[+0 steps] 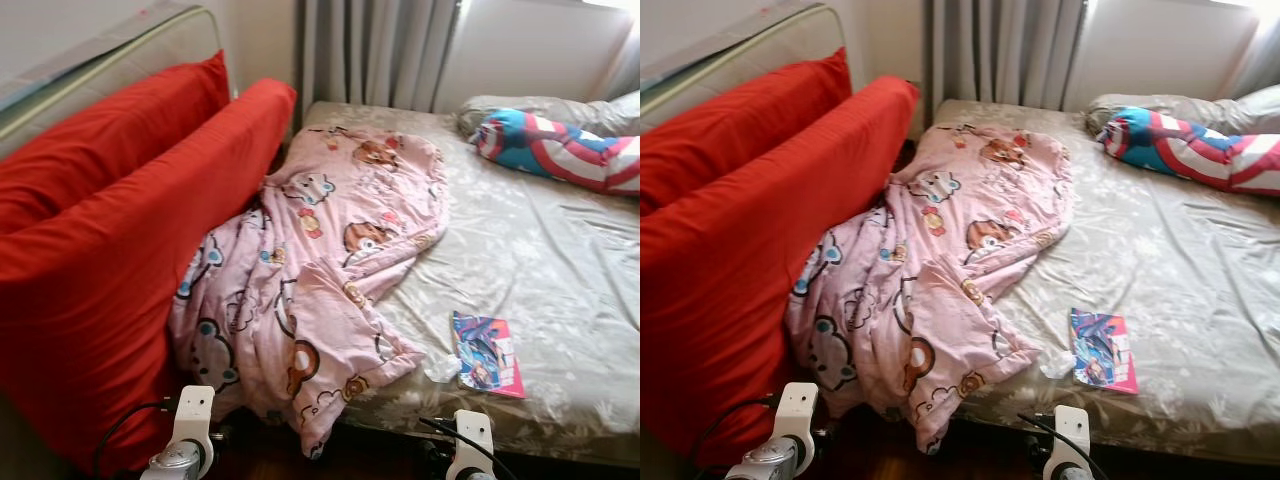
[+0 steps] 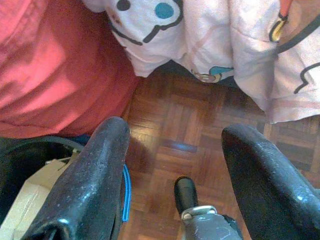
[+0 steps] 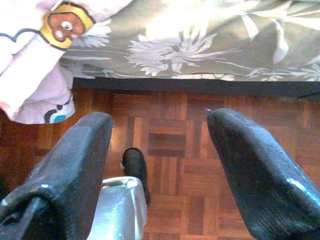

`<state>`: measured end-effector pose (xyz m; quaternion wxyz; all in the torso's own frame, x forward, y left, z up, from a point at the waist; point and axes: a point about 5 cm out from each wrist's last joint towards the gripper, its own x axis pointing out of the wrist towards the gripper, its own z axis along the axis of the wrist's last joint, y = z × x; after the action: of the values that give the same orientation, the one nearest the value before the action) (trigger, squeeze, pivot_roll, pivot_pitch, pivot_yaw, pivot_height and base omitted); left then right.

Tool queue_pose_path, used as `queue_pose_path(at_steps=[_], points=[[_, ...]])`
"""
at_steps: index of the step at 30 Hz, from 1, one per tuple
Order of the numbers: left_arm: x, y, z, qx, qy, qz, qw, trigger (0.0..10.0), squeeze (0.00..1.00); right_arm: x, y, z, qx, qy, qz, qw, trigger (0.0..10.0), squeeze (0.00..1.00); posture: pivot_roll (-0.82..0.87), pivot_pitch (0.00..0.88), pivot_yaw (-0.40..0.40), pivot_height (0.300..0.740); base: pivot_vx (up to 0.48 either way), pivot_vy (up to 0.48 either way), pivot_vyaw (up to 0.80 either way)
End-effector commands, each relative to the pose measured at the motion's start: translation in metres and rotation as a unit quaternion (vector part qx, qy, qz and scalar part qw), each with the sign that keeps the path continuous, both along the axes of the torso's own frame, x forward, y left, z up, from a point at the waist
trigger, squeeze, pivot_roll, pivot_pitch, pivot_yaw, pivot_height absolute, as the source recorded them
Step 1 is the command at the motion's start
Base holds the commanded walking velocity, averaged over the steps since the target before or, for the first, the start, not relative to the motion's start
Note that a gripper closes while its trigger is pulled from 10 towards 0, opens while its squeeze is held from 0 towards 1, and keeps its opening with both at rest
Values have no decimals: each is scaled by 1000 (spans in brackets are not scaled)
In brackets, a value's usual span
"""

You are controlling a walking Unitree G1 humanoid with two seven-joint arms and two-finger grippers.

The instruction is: Clean up the room

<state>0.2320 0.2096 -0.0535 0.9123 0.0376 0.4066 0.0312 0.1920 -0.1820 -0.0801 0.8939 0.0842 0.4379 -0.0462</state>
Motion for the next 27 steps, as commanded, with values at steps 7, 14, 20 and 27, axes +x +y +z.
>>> queue_pose_path(at_steps=[7, 14, 20, 27], points=[[-4, -1, -3, 6, 12, -13, 1000, 10000, 0, 0, -2, 0, 4, -4, -5, 1000, 10000, 0, -29, 0, -39, 740, 0, 0, -670], [-3, -1, -2, 1, 1, -10, 1000, 10000, 0, 0, -1, 1, 5, -4, -4, 1000, 10000, 0, -29, 0, -38, 740, 0, 0, -775], [-3, -1, -2, -2, 5, -11, 1000, 10000, 0, 1, -1, 1, 6, -9, -6, 1000, 10000, 0, -29, 0, -37, 740, 0, 0, 0], [-3, -1, -2, -5, 5, -14, 1000, 10000, 0, 1, -1, 1, 9, -12, -5, 1000, 10000, 0, -28, 0, -37, 740, 274, 0, -97]])
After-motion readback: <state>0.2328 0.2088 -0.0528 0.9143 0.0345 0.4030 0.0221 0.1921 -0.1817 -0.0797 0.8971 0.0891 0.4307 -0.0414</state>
